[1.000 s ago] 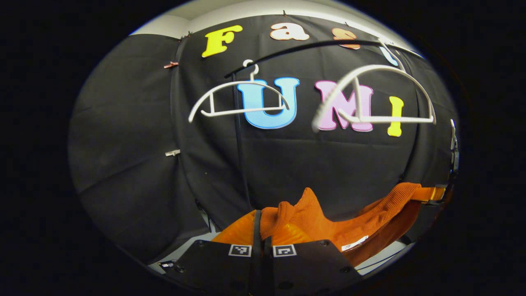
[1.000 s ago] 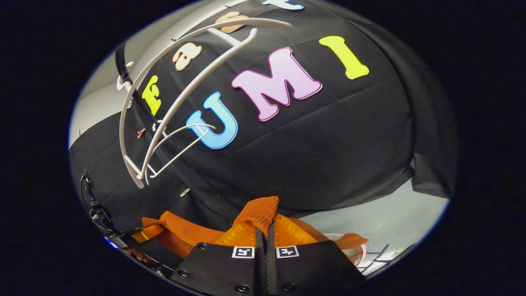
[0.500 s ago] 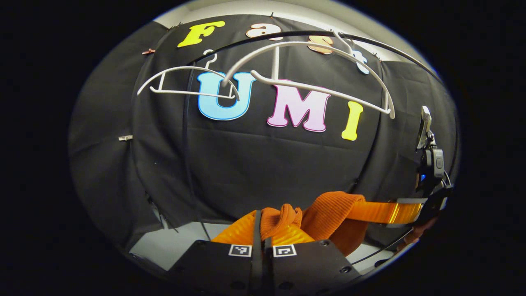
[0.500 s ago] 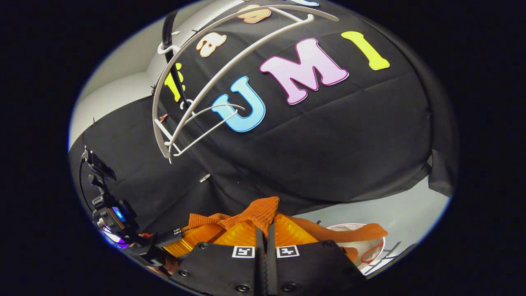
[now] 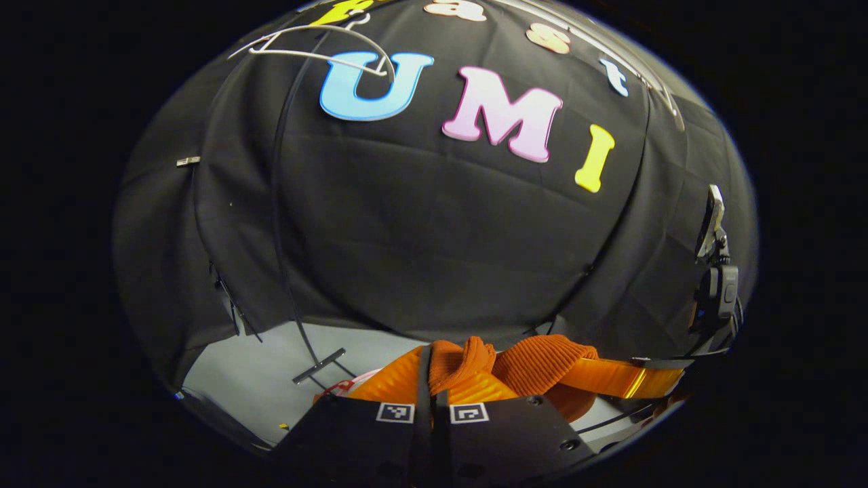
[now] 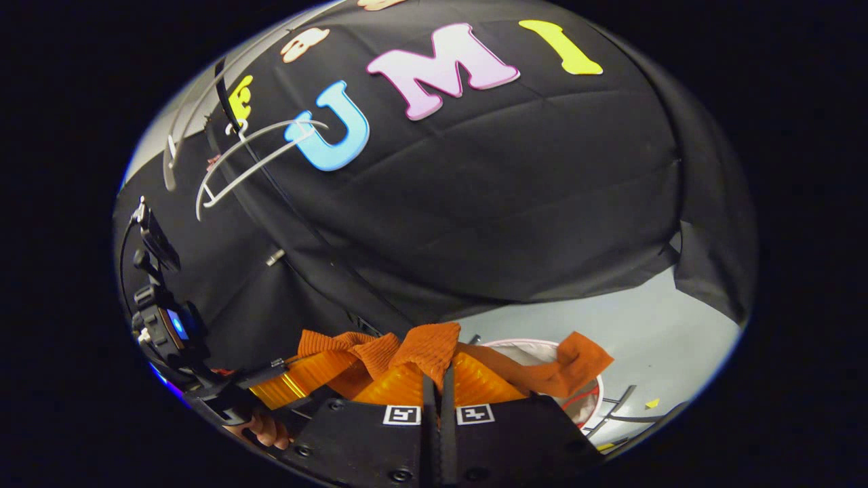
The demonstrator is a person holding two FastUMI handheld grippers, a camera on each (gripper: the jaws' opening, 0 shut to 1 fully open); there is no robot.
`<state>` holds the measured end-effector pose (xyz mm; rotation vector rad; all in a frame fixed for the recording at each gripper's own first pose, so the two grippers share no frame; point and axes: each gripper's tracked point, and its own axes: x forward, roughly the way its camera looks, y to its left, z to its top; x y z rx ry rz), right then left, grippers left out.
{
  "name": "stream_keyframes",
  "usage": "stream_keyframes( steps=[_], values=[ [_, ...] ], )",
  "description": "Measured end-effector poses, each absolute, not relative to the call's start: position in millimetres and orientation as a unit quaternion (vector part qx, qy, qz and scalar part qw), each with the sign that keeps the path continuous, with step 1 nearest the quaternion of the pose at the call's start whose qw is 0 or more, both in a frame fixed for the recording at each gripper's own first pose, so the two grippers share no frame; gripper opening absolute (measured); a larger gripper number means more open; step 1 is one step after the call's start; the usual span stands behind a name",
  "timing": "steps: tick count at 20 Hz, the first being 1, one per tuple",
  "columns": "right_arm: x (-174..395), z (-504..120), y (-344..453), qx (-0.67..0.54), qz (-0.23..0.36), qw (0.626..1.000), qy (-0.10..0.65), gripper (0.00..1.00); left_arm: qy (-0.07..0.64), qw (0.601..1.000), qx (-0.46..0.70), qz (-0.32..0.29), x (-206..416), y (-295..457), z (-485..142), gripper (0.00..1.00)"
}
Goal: Grasp the clothes on the hanger with both hands and then place them into the laundry hamper below.
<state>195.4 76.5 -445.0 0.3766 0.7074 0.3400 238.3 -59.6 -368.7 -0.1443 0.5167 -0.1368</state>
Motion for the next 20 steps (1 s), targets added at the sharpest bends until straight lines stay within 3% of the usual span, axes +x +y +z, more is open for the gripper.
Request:
stream_keyframes(
  steps=[6,7,8,9,10,13,20],
  values=[
    [192,-560,36,0.062,0.117,0.899,0.418,0.05,0.351,0.935,-0.014,-0.043,233,-51,-484,0.05],
    [180,-572,28,0.039,0.111,0.894,0.432,0.09,0.366,0.93,-0.004,-0.039,230,-49,-495,0.05],
    [172,-582,27,0.036,0.114,0.889,0.441,0.05,0.38,0.924,-0.001,-0.046,227,-53,-507,0.05],
    [171,-580,31,0.044,0.113,0.89,0.439,0.21,0.39,0.92,0.001,-0.05,222,-54,-515,0.1],
    [171,-576,31,0.048,0.109,0.893,0.433,0.38,0.395,0.917,0.006,-0.049,221,-54,-520,0.06],
    [174,-568,21,0.05,0.08,0.9,0.427,0.88,0.398,0.916,0.03,-0.04,213,-49,-518,0.98],
    [163,-529,29,0.039,0.08,0.909,0.407,0.86,0.385,0.921,0.033,-0.045,191,-46,-484,0.96]
  ],
)
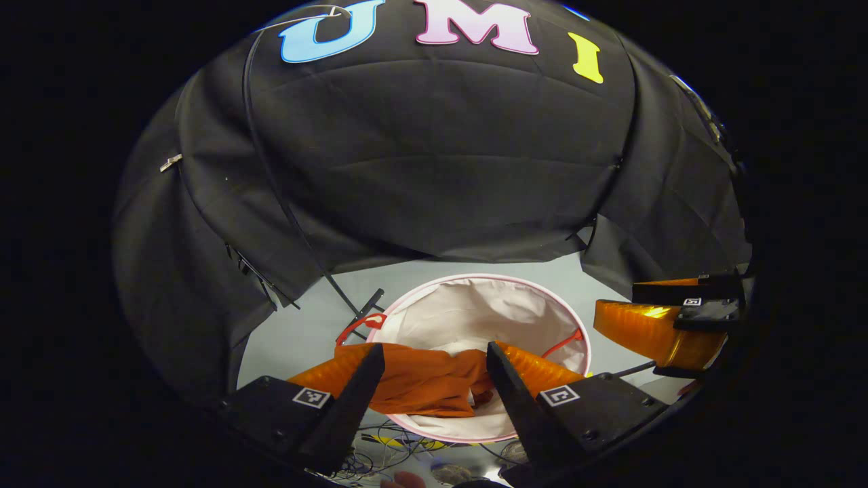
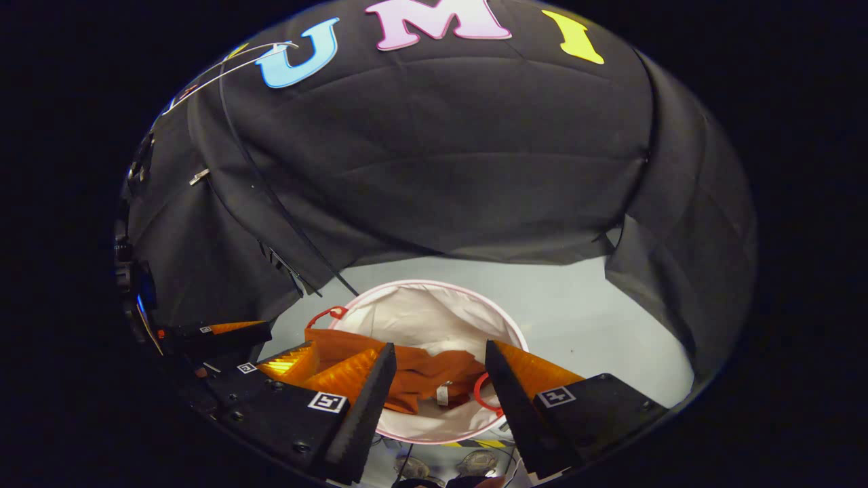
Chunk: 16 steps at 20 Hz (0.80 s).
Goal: Grasp the clothes on the hanger with both hands and then place them into the laundry hamper below.
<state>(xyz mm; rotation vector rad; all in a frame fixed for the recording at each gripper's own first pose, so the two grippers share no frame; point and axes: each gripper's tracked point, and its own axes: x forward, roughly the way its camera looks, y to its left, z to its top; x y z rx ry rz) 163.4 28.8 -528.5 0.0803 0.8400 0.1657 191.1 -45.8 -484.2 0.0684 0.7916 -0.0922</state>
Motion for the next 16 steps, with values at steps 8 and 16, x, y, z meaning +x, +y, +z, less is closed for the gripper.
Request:
stream_keyframes(
  steps=[8,16],
  values=[
    [152,-430,31,0.015,0.065,0.938,0.339,0.99,0.325,0.944,0.036,-0.048,158,-31,-384,0.96],
    [136,-310,33,0.018,0.061,0.962,0.264,0.98,0.243,0.969,0.012,-0.038,117,-12,-261,0.96]
  ],
)
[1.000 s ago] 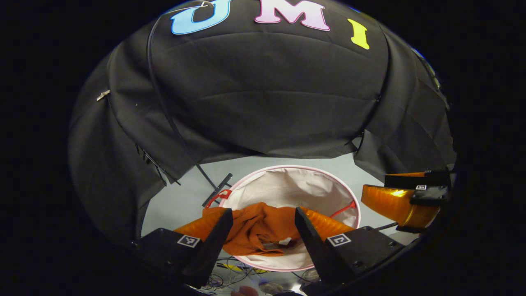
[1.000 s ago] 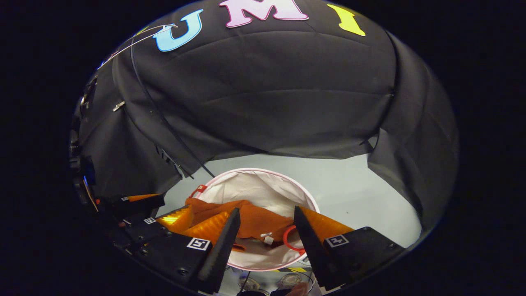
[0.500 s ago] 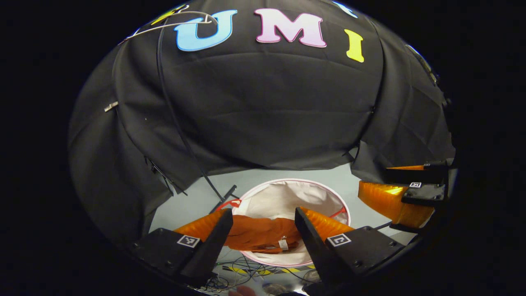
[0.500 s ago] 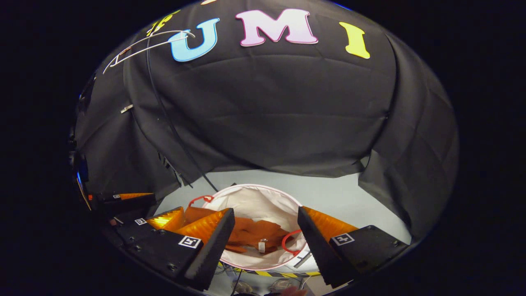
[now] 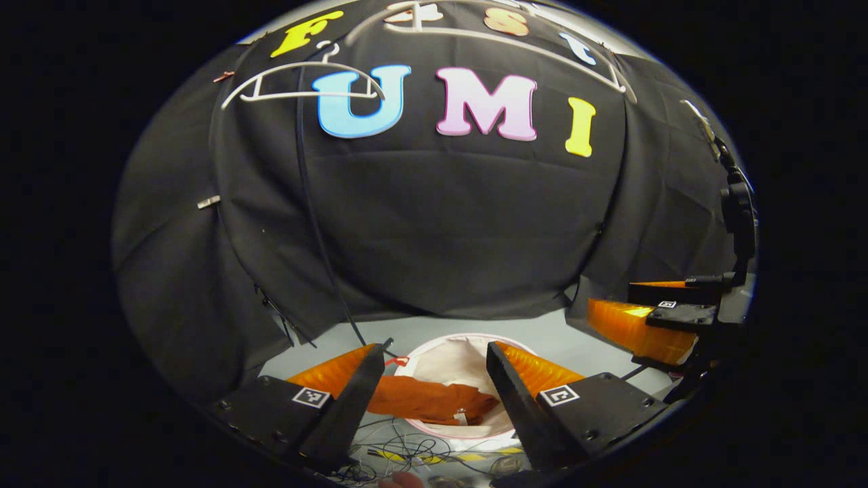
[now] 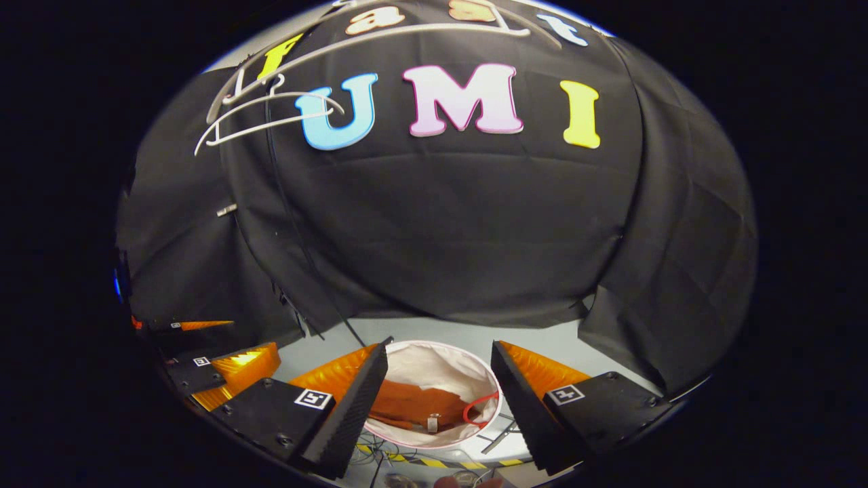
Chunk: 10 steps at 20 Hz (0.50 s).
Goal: Grasp the clothes on the hanger with both hands and then place them into the laundry hamper below.
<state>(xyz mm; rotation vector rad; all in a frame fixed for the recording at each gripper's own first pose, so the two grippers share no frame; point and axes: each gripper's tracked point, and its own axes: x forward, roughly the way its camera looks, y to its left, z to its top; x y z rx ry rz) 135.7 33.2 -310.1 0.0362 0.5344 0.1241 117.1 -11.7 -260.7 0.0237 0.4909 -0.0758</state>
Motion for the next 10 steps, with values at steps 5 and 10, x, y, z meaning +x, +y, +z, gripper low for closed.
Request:
stream_keyframes(
  steps=[5,10],
  values=[
    [125,-218,29,0.016,0.063,0.981,0.184,0.98,0.178,0.984,-0.005,-0.028,90,-16,-181,0.96],
    [100,-137,36,0.009,0.068,0.992,0.106,0.98,0.104,0.994,-0.007,-0.033,67,-31,-103,0.96]
  ],
)
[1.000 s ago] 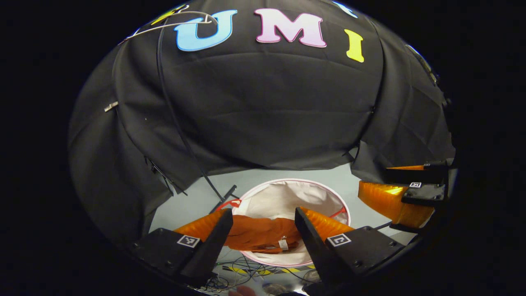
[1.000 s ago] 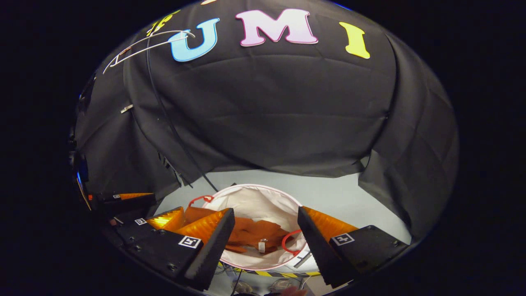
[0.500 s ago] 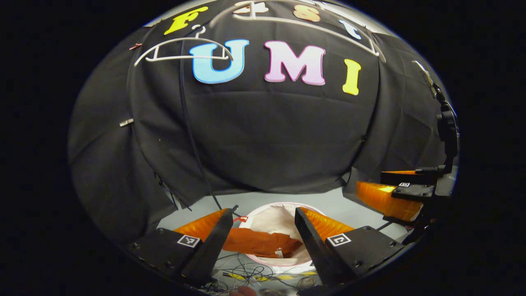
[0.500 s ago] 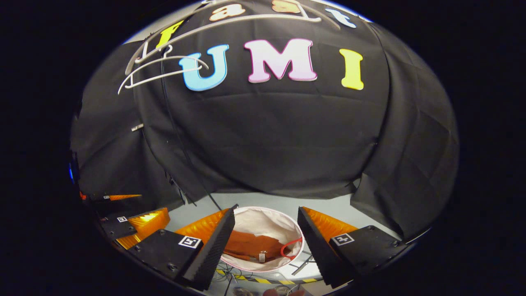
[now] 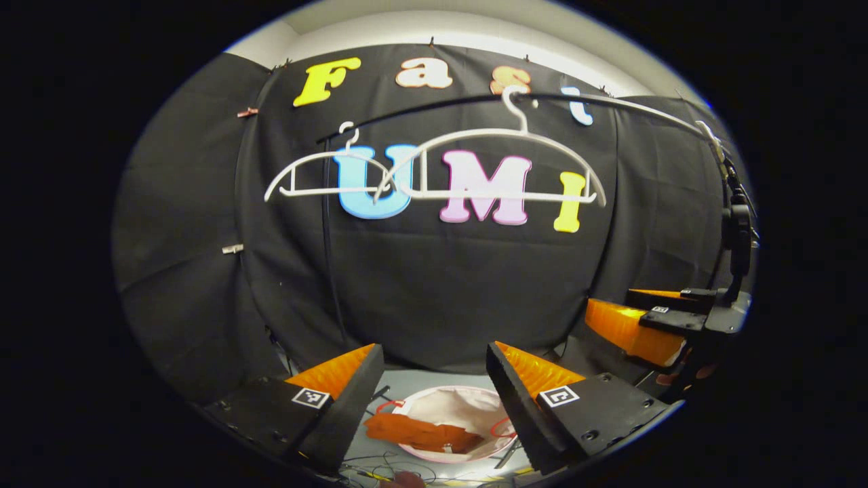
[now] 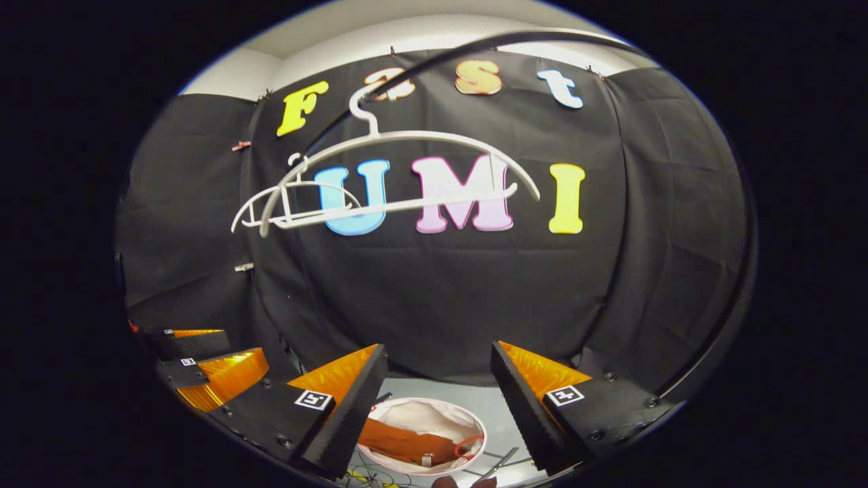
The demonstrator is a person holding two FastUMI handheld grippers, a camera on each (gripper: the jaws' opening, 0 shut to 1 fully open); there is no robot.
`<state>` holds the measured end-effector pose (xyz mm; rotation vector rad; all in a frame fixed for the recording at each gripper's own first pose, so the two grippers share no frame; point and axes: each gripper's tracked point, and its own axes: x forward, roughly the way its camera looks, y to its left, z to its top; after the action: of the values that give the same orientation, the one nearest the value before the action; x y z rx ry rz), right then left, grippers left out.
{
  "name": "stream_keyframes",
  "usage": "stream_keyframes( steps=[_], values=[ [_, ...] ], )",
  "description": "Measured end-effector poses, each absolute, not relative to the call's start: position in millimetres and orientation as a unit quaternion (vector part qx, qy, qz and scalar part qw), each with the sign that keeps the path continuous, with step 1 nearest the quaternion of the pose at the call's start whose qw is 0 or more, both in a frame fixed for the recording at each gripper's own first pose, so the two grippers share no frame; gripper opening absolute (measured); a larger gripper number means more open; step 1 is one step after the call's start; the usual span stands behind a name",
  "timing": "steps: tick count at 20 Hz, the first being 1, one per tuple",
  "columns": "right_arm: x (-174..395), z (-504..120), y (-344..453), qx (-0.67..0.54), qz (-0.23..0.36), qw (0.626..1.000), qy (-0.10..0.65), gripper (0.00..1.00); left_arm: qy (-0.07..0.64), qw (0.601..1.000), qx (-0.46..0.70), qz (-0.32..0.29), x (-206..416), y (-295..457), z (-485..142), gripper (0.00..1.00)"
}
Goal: Grasp the clothes on the hanger with both hands and then place them into the laundry hamper below.
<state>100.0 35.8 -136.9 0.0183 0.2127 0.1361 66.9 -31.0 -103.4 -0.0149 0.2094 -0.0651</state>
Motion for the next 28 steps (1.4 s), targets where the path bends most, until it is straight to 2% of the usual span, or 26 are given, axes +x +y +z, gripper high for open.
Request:
stream_keyframes(
  steps=[7,8,9,13,15,17,18,25,28],
  values=[
    [52,-33,27,-0.034,0.063,0.997,0.011,0.98,0.023,0.999,0.001,-0.026,33,-30,-19,0.96],
    [44,-18,27,-0.029,0.066,0.997,-0.003,0.93,0.019,1.0,0.002,-0.024,27,-30,-12,0.97],
    [40,-5,28,-0.024,0.069,0.997,-0.016,0.98,0.016,1.0,0.001,-0.022,21,-28,-5,0.96],
    [33,31,22,-0.012,0.058,0.997,-0.053,1.0,-0.008,1.0,0.014,-0.011,-3,-23,18,0.96],
    [28,36,22,-0.007,0.055,0.997,-0.059,1.0,-0.012,1.0,0.016,-0.01,-7,-25,22,0.96],
    [27,40,22,-0.004,0.054,0.997,-0.06,0.96,-0.018,1.0,0.016,-0.005,-9,-23,26,0.96],
    [26,41,20,-0.008,0.051,0.996,-0.066,1.0,-0.021,1.0,0.013,-0.004,-10,-22,26,0.96],
    [18,31,16,-0.016,0.041,0.997,-0.058,0.98,-0.029,1.0,0.0,0.007,-19,-13,35,0.96],
    [16,28,17,-0.018,0.04,0.998,-0.054,1.0,-0.024,1.0,0.0,0.01,-21,-10,33,0.96]
  ],
)
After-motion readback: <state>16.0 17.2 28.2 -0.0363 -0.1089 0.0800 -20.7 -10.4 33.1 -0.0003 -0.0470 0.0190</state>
